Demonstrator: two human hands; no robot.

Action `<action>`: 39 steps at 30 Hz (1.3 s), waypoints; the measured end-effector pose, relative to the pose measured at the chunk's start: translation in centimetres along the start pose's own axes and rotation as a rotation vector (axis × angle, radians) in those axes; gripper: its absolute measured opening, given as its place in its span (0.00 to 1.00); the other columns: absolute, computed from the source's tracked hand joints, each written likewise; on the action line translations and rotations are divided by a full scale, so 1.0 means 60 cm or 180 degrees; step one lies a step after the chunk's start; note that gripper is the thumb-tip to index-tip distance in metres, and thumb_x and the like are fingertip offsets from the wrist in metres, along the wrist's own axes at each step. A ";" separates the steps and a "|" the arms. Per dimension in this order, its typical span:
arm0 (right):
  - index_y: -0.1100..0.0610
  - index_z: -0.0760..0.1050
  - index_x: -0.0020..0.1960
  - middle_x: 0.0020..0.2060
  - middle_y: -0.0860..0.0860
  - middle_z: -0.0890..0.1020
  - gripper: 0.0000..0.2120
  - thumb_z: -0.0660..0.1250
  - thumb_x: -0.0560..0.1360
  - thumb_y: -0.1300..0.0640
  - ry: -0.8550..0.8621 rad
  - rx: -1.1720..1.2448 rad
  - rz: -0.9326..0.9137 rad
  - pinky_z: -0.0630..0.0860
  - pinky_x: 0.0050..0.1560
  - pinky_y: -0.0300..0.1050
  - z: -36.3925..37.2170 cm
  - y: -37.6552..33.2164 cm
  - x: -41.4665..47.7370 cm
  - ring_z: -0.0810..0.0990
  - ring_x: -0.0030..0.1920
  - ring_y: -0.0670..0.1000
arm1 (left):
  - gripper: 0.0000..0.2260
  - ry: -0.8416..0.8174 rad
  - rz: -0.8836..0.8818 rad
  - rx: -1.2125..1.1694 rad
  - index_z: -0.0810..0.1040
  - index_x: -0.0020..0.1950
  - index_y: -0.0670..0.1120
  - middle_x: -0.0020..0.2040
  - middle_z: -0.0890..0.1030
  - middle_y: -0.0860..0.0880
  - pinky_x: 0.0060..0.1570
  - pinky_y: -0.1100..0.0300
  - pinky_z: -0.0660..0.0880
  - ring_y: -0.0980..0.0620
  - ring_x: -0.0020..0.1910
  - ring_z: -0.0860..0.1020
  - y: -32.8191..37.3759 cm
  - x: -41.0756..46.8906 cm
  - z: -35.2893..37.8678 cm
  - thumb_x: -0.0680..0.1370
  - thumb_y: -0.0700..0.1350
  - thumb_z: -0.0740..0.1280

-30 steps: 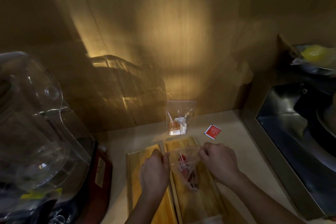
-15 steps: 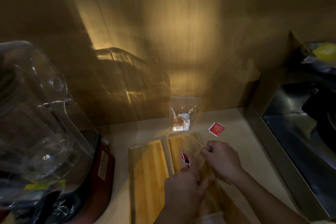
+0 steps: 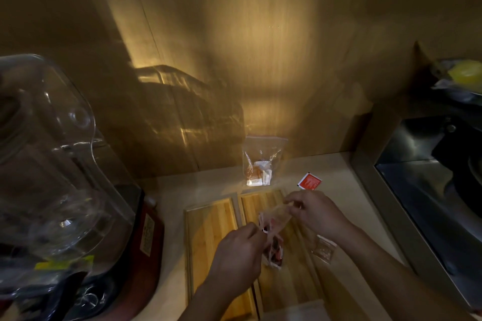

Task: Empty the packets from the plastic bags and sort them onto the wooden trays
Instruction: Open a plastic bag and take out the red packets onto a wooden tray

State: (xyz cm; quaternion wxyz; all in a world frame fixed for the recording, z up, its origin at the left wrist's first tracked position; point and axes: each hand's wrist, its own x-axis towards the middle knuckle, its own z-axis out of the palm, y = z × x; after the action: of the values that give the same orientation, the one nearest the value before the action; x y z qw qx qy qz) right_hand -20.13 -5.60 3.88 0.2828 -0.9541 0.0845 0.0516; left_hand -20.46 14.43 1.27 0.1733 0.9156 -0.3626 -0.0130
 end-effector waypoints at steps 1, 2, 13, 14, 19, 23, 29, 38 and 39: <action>0.52 0.79 0.53 0.42 0.50 0.79 0.09 0.66 0.73 0.55 0.0016 0.0047 0.0051 0.69 0.43 0.42 -0.002 0.000 0.003 0.78 0.46 0.50 | 0.03 0.0023 0.0062 -0.0020 0.77 0.42 0.48 0.39 0.78 0.49 0.31 0.59 0.72 0.49 0.35 0.78 0.000 0.003 -0.005 0.72 0.41 0.65; 0.53 0.79 0.52 0.39 0.49 0.78 0.09 0.67 0.73 0.56 0.0031 0.0117 0.0096 0.68 0.41 0.42 -0.004 0.000 0.005 0.78 0.44 0.51 | 0.04 0.0074 0.0125 -0.0031 0.78 0.43 0.48 0.39 0.78 0.49 0.33 0.59 0.72 0.49 0.36 0.78 -0.002 0.005 -0.009 0.73 0.41 0.64; 0.52 0.75 0.33 0.33 0.49 0.78 0.10 0.66 0.73 0.60 -0.0132 0.0235 0.0172 0.66 0.37 0.42 -0.013 0.014 0.012 0.78 0.41 0.52 | 0.11 0.0520 0.0074 -0.0828 0.79 0.49 0.51 0.45 0.81 0.51 0.44 0.60 0.73 0.53 0.46 0.78 -0.018 0.013 -0.021 0.75 0.44 0.57; 0.51 0.72 0.33 0.32 0.50 0.78 0.12 0.65 0.74 0.60 -0.0117 0.0449 0.0179 0.67 0.36 0.42 -0.016 0.016 0.008 0.78 0.40 0.53 | 0.10 0.0576 -0.0036 -0.0927 0.80 0.49 0.50 0.45 0.81 0.52 0.44 0.59 0.74 0.54 0.46 0.78 -0.021 0.014 -0.025 0.75 0.45 0.59; 0.57 0.74 0.35 0.26 0.52 0.78 0.09 0.67 0.73 0.63 -0.0163 0.1417 0.0065 0.71 0.29 0.42 -0.052 0.014 -0.026 0.76 0.27 0.51 | 0.06 0.0530 -0.0346 -0.1510 0.78 0.43 0.55 0.39 0.78 0.63 0.42 0.66 0.73 0.60 0.44 0.77 -0.033 0.012 -0.064 0.72 0.53 0.62; 0.57 0.72 0.33 0.21 0.47 0.75 0.10 0.65 0.72 0.66 -0.1064 0.1360 0.0074 0.67 0.24 0.39 -0.087 0.010 -0.043 0.71 0.21 0.46 | 0.10 -0.0113 -0.0377 -0.2039 0.78 0.36 0.56 0.37 0.79 0.61 0.41 0.71 0.71 0.60 0.40 0.77 -0.035 0.014 -0.100 0.74 0.42 0.69; 0.56 0.72 0.30 0.18 0.46 0.73 0.10 0.64 0.68 0.65 -0.2082 0.1178 0.0221 0.59 0.23 0.39 -0.109 0.018 -0.010 0.65 0.19 0.45 | 0.09 -0.1280 -0.0525 -0.2699 0.77 0.37 0.49 0.33 0.78 0.53 0.36 0.67 0.74 0.59 0.33 0.77 -0.044 0.048 -0.118 0.75 0.39 0.67; 0.60 0.72 0.32 0.17 0.50 0.70 0.09 0.63 0.70 0.61 -0.1525 0.0599 0.0676 0.59 0.21 0.38 -0.045 0.024 0.081 0.63 0.17 0.48 | 0.13 -0.1102 -0.1216 -0.2055 0.77 0.37 0.47 0.36 0.79 0.46 0.36 0.55 0.76 0.52 0.32 0.77 -0.094 0.122 -0.034 0.74 0.31 0.61; 0.60 0.72 0.34 0.21 0.52 0.72 0.08 0.62 0.72 0.61 -0.1037 0.0783 0.0693 0.61 0.22 0.39 -0.040 0.023 0.089 0.65 0.19 0.49 | 0.09 -0.0579 -0.1398 -0.1818 0.78 0.43 0.46 0.41 0.80 0.44 0.40 0.52 0.77 0.49 0.38 0.78 -0.094 0.127 -0.027 0.74 0.33 0.62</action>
State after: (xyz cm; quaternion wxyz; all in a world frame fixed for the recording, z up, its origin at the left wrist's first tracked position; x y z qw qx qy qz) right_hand -15.04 -8.75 4.40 0.3996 -0.8768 0.1458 0.2244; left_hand -10.86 13.63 1.71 0.3820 0.8814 -0.1532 -0.2318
